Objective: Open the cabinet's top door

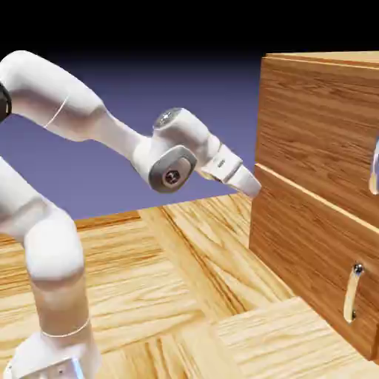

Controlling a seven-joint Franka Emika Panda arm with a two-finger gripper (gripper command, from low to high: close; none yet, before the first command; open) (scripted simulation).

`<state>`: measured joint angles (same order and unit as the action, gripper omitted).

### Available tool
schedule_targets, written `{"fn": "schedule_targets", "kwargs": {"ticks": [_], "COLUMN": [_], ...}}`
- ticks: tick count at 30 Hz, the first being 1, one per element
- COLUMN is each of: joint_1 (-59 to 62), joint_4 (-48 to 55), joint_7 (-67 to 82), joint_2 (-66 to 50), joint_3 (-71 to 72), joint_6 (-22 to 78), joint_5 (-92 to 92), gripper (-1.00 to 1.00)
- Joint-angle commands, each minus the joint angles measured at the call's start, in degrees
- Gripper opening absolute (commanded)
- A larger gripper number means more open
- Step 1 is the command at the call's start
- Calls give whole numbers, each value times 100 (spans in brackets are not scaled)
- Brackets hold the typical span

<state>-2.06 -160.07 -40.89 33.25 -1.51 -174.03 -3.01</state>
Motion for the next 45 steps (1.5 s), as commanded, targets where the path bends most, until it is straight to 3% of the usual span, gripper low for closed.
{"fn": "schedule_targets", "kwargs": {"ticks": [1,45], "joint_1": [-114,-5114], "joint_4": [78,3492], "joint_7": [130,5837], "joint_2": [49,2205], "joint_3": [-125,-5634], "joint_6": [-2,-80], "joint_5": [-250,-11213], "gripper": [0,0]}}
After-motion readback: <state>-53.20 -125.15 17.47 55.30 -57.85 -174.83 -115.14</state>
